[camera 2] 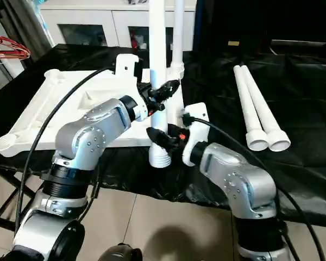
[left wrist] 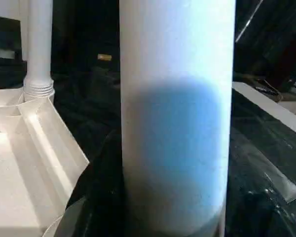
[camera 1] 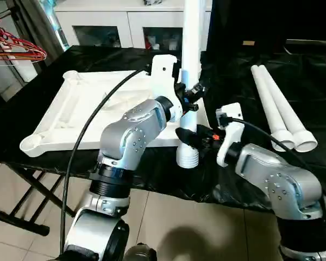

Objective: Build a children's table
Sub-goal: Pick table leg

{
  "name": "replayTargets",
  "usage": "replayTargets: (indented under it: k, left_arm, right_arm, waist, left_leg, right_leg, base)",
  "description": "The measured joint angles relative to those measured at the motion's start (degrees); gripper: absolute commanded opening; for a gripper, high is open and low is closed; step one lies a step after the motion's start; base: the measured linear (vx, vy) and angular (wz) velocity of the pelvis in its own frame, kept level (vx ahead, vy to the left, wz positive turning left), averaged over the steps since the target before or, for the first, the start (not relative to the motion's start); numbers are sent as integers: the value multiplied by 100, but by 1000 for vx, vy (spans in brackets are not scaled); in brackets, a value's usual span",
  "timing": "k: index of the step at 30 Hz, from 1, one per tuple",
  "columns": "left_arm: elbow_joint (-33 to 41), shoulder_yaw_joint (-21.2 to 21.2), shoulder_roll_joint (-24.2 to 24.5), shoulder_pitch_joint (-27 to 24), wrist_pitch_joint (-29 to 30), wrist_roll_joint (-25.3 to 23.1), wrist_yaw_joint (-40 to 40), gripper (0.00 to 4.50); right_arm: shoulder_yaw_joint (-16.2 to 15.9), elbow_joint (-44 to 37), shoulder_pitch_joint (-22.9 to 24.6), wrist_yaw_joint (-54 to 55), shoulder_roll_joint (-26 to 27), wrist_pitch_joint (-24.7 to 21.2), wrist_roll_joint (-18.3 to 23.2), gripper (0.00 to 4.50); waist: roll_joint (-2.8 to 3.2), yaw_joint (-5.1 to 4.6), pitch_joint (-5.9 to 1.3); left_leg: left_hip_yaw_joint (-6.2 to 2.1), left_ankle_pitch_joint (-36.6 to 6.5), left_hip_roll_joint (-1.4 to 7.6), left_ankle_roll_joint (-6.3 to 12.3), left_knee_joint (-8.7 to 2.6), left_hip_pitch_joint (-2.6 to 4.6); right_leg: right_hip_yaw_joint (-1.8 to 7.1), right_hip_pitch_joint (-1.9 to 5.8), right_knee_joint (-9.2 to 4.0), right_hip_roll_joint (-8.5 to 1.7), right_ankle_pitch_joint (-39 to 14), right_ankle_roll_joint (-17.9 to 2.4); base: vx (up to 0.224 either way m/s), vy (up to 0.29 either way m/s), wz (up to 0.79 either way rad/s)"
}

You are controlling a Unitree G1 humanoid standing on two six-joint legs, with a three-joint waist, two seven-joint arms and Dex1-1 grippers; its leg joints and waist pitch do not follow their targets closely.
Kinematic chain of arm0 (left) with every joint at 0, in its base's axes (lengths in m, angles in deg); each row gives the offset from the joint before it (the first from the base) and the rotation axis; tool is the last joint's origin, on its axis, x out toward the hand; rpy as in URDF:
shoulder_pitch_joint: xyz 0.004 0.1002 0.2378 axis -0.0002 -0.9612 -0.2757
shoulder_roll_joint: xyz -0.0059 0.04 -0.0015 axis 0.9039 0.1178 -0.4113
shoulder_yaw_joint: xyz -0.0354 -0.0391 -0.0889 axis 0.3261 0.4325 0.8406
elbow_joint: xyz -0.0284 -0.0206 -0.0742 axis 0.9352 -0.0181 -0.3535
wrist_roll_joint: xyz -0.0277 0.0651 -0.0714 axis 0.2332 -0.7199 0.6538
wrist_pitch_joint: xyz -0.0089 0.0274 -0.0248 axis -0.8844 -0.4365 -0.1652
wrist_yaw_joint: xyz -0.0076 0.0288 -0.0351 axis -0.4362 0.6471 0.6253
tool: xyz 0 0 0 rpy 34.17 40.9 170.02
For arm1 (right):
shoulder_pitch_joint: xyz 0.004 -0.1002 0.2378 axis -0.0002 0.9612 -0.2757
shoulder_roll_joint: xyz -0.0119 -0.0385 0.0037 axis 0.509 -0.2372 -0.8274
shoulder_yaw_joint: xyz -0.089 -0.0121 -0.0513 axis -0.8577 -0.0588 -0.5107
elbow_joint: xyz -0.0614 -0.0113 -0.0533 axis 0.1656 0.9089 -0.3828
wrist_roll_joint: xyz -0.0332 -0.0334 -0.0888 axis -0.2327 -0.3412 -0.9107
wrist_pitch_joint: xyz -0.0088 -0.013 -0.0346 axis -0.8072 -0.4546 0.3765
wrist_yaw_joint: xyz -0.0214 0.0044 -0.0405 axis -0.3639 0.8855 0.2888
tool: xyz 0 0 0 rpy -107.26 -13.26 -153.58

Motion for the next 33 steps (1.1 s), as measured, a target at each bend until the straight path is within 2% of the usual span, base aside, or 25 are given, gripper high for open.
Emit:
replayTargets:
  k: [7, 8, 10, 13, 14, 16, 19, 21, 26, 29, 31, 33]
  left_arm:
    - [0, 5, -6, 0, 0, -16, -2, 184]
    - [0, 2, 3, 0, 0, -20, -2, 219]
    - [0, 5, 6, 0, 0, -10, -41, 254]
    - [0, 37, 31, 0, 3, 92, -215, 261]
    - [6, 69, 50, 0, 3, 136, -305, 284]
    - [9, 140, 94, 0, 14, 293, -501, 291]
    - [6, 400, 298, 0, 222, 833, -1151, 299]
    - [8, 632, 431, 0, 520, 1376, -1729, 299]
    - [-11, 876, 657, 2, 1206, 2276, -2722, 299]
    - [-77, 898, 830, 2, 1495, 2594, -3312, 299]
    - [-116, 823, 930, 1, 1555, 2621, -3594, 299]
    - [-124, 790, 942, 0, 1576, 2646, -3751, 269]
  right_arm:
    - [-39, 61, -31, -28, 22, 52, -67, 186]
    - [-39, 63, -31, -38, 17, 53, -60, 186]
    - [-38, 64, -31, -83, -9, 56, -57, 186]
    - [1, 69, -22, -283, -109, 67, -31, 186]
    - [18, 69, -13, -394, -176, 77, 26, 186]
    - [73, 60, 87, -655, -282, 148, 164, 186]
    - [168, -31, 296, -1261, -502, 201, 486, 185]
    - [265, -161, 397, -1685, -691, 206, 746, 185]
    - [431, -277, 423, -2405, -920, 153, 1254, 185]
    - [450, -355, 454, -2820, -1175, 102, 1492, 185]
    - [449, -413, 481, -3030, -1316, 34, 1578, 185]
    - [445, -415, 506, -3179, -1368, -3, 1652, 185]
  waist:
    - [0, -54, 0]
    - [0, -72, 0]
    - [0, -102, 0]
    - [1, -123, -1]
    - [1, -122, -1]
    - [3, -121, -2]
    - [5, -115, -3]
    - [5, -109, -3]
    - [5, -107, -4]
    - [5, -104, -4]
    - [3, -94, -4]
    - [3, -93, -4]
  left_leg:
    - [0, 0, -1, 0, 0, 2]
    - [0, 0, -2, 0, 0, 2]
    - [0, 0, -2, 0, 0, 2]
    - [0, 0, -2, 0, 0, 2]
    - [0, 0, -2, 0, 0, 2]
    - [0, 0, -2, 0, 0, 2]
    - [0, 0, -2, 0, 0, 1]
    - [0, 0, -2, 1, 0, 1]
    - [2, 0, -2, 1, 1, 6]
    - [2, 0, -2, 1, 1, 9]
    - [2, 0, -2, 1, 1, 12]
    - [2, 0, -2, 1, 2, 12]
  right_leg:
    - [1, 4, -1, 0, 3, 4]
    - [1, 4, -1, 0, 3, 4]
    - [1, 4, -1, -1, 3, 4]
    - [1, 3, -1, 0, 4, 3]
    - [1, 3, 0, 0, 4, 3]
    - [1, 4, 0, 0, 4, 3]
    - [1, 2, -1, 0, 4, 2]
    - [1, 2, -1, 0, 4, 0]
    - [1, 3, 3, -1, 6, -3]
    - [1, 7, 3, -1, 6, -3]
    - [1, 11, 3, -1, 6, -3]
    - [1, 12, 2, -2, 6, -3]
  base:
    - [0, 0, 0]
    - [0, 0, 0]
    - [0, 0, 0]
    - [0, 0, 0]
    - [0, 0, 0]
    - [0, 0, 0]
    - [0, 0, 0]
    - [0, 0, 0]
    - [0, 0, 0]
    - [0, 0, 0]
    - [0, 0, 0]
    - [0, 0, 0]
